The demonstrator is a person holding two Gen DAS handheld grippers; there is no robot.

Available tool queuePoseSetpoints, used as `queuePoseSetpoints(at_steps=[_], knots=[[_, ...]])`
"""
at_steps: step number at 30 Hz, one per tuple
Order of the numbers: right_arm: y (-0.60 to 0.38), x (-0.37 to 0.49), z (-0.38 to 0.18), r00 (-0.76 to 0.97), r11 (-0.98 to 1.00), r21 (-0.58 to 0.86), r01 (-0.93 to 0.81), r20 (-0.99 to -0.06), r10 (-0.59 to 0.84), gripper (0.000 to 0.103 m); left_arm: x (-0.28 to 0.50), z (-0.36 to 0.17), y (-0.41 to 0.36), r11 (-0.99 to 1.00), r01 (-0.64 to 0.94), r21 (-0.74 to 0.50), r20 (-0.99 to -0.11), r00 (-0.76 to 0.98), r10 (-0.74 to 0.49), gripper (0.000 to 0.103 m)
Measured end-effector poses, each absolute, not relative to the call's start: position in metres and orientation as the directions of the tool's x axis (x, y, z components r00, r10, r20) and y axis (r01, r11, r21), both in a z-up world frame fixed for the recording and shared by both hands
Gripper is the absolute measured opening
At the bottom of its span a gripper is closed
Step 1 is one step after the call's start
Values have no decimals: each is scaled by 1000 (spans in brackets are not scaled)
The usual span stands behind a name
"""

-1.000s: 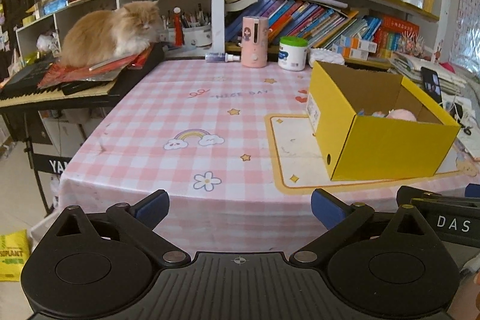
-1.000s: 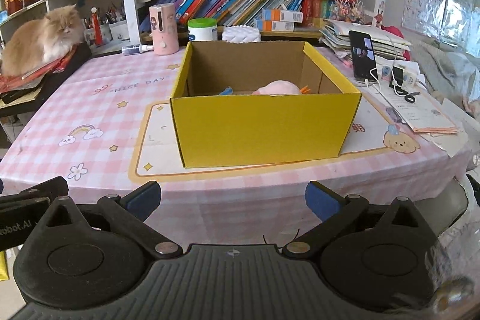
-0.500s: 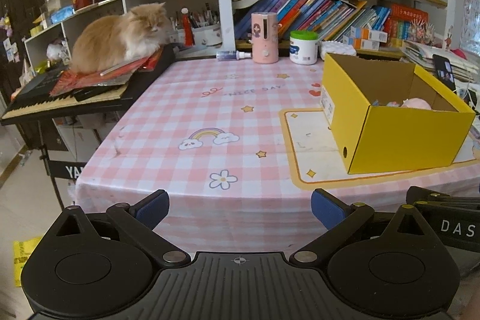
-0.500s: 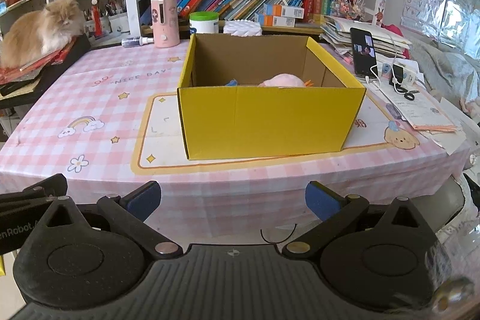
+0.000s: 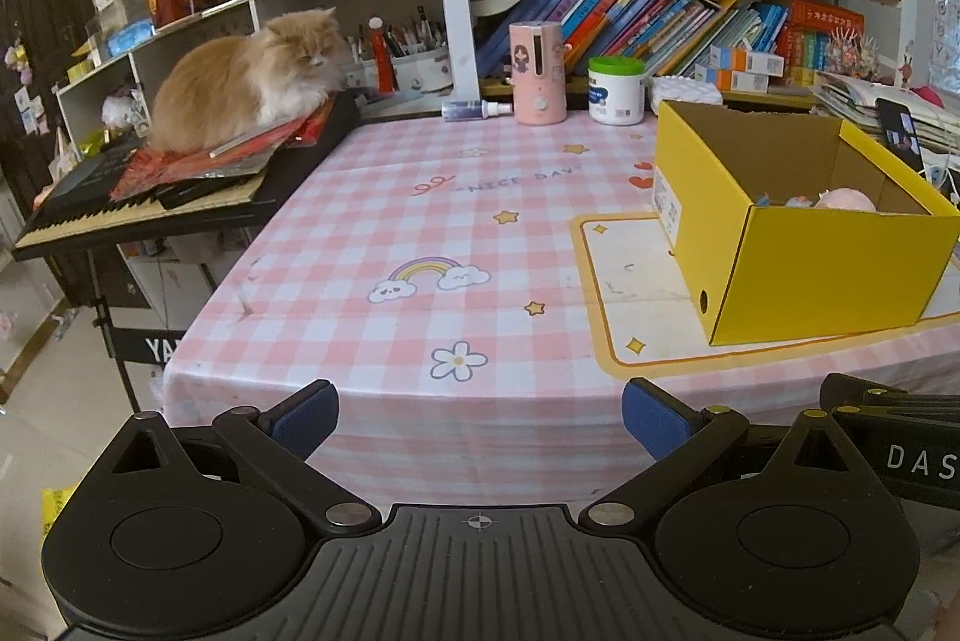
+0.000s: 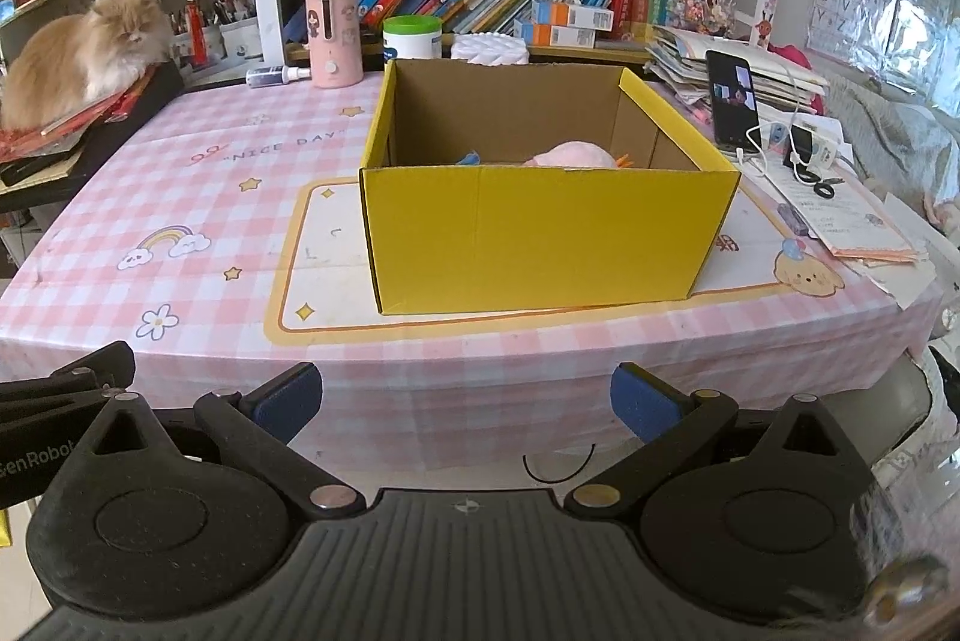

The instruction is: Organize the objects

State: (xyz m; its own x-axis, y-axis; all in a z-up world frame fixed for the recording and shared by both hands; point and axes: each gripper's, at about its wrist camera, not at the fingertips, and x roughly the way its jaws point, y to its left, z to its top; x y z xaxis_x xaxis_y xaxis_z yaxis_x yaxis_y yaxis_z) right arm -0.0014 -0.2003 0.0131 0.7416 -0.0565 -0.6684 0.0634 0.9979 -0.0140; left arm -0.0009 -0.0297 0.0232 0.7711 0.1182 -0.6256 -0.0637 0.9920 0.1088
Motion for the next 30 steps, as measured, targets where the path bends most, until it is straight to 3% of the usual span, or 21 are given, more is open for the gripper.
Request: queuePoseSetpoints(at_steps=[30], knots=[[-194,6,9,725,998,-19,64,-686,-59,103,0,26,-24,992,-77,96,-628,769,120,102]])
